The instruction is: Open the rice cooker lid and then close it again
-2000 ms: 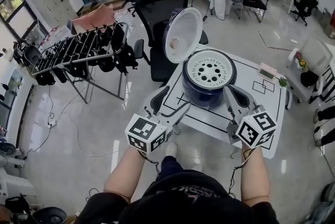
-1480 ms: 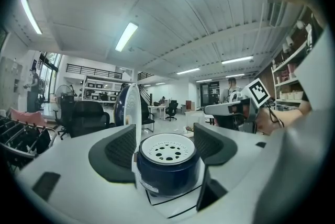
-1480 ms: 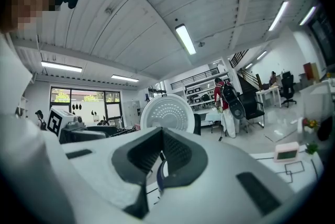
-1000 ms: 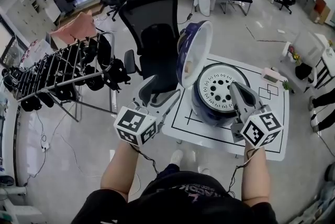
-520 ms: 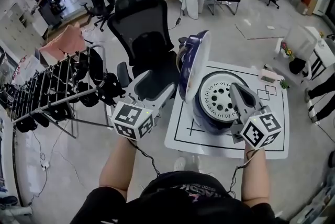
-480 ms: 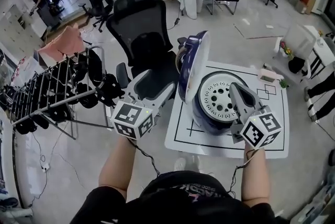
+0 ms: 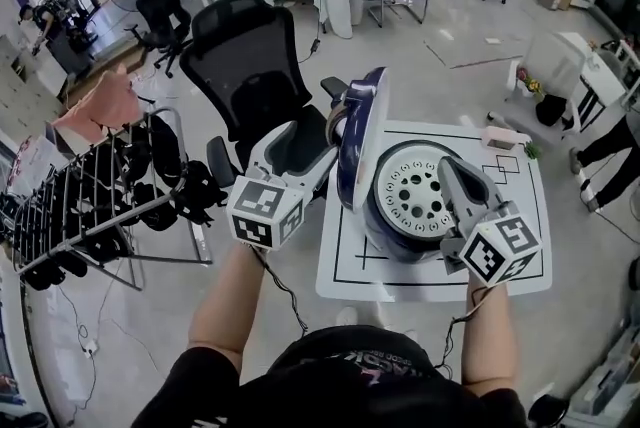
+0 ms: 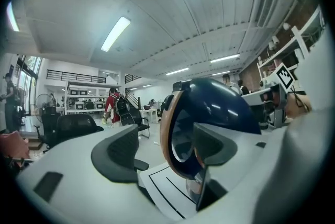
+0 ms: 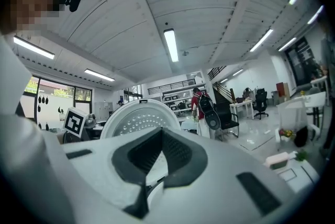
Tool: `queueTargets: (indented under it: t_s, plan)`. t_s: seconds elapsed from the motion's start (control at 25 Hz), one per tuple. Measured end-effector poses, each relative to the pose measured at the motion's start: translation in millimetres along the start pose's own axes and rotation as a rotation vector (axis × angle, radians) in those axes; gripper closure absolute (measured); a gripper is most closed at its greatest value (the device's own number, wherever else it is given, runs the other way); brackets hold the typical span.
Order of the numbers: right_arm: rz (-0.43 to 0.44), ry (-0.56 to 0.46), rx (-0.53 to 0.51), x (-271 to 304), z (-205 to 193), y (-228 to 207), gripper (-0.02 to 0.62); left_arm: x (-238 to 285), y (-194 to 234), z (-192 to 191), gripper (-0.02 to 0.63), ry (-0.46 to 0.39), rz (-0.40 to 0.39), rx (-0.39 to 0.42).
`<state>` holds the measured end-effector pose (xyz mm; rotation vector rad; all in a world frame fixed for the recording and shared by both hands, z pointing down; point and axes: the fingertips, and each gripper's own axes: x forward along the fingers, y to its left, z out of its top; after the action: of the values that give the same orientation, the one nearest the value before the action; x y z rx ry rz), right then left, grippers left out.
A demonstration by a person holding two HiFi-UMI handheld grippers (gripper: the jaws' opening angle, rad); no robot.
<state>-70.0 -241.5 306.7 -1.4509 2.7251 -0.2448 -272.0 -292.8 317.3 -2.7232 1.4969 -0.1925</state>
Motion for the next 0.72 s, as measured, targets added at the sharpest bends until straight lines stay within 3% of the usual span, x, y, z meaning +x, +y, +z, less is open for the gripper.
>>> queueTargets:
  t_s: [0.4, 0.72]
  plan:
    - [-0.076, 0.007, -0.01, -4.3, -0.1, -14.1, 0.594, 46.9, 3.7, -7.5, 0.309, 0.008, -0.033, 0.008]
    - [-0.094, 0.018, -0.022, -3.7, 2.8, -13.5, 0.594, 65.2, 2.0, -4.3, 0.399, -0.004, -0.041, -0.019]
